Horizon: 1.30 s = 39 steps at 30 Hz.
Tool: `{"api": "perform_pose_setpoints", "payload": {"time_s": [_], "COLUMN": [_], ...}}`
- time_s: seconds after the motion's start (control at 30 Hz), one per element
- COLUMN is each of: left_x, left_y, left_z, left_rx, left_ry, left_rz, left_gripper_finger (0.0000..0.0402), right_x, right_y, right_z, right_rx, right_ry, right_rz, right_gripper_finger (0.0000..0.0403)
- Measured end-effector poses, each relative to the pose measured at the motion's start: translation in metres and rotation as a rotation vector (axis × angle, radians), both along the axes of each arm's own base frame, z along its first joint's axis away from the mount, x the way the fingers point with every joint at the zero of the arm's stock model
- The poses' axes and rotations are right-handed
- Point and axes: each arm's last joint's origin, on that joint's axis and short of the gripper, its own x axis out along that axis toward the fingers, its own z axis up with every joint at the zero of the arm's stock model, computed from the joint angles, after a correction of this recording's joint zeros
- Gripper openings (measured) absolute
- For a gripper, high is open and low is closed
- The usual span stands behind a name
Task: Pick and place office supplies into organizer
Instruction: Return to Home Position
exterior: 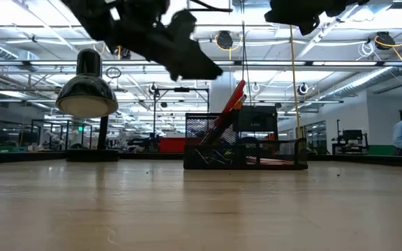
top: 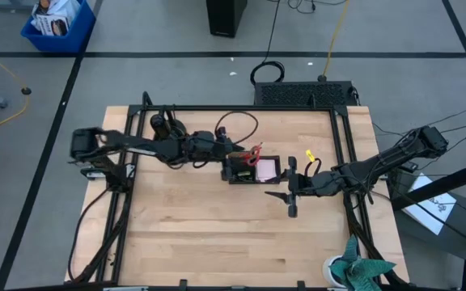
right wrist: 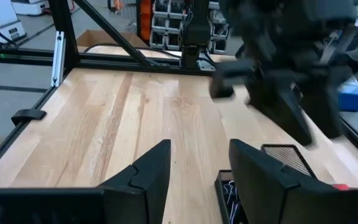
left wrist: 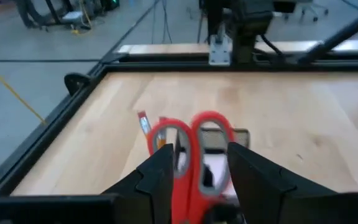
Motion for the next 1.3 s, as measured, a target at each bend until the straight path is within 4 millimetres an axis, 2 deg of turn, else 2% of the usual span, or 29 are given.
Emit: {"api": "perform_pose_setpoints", "payload": {"time_s": [0.17, 0.23, 0.37, 0.47, 0.5, 0.67, 0.8, 0.9, 1.07, 1.3], "left_x": [-0.027, -0.038, -0.062, -0.078, -0.082, -0.109, -0.129, -0.141, -0.161, -0.192], "left_y": [-0.017, -0.028, -0.055, -0.074, -0.08, -0.099, -0.095, -0.086, -0.072, -0.065], "left_z": [0.026, 0.03, 0.034, 0.037, 0.041, 0.063, 0.076, 0.076, 0.054, 0.022], "left_rx": [0.09, 0.13, 0.19, 0.241, 0.251, 0.295, 0.306, 0.298, 0.239, 0.143], "left_ry": [0.105, 0.171, 0.323, 0.393, 0.385, 0.303, 0.151, 0.051, -0.097, -0.2], "left_rz": [-0.08, -0.134, -0.24, -0.288, -0.302, -0.36, -0.353, -0.332, -0.26, -0.179], "left_gripper_finger": [0.0156, 0.0149, 0.0092, 0.0024, 0.0013, 0.0005, 0.0004, 0.0002, 0.0002, 0.0001], "right_x": [-0.001, -0.002, -0.003, -0.007, -0.009, -0.031, -0.05, -0.06, -0.078, -0.103], "right_y": [0.001, 0.0, -0.003, -0.008, -0.01, -0.029, -0.049, -0.06, -0.071, -0.068], "right_z": [-0.003, -0.006, -0.016, -0.018, -0.016, -0.013, -0.01, -0.017, -0.036, -0.064], "right_rx": [-0.01, -0.02, -0.054, -0.103, -0.105, -0.132, -0.036, 0.005, 0.065, 0.085], "right_ry": [0.031, 0.056, 0.04, 0.002, -0.014, -0.063, -0.172, -0.194, -0.233, -0.381], "right_rz": [0.007, 0.008, 0.009, 0.009, 0.004, 0.011, 0.068, 0.076, 0.024, 0.055], "right_gripper_finger": [0.0155, 0.0155, 0.014, 0.0108, 0.0093, 0.0009, 0.0004, 0.0002, 0.0001, 0.0001]}}
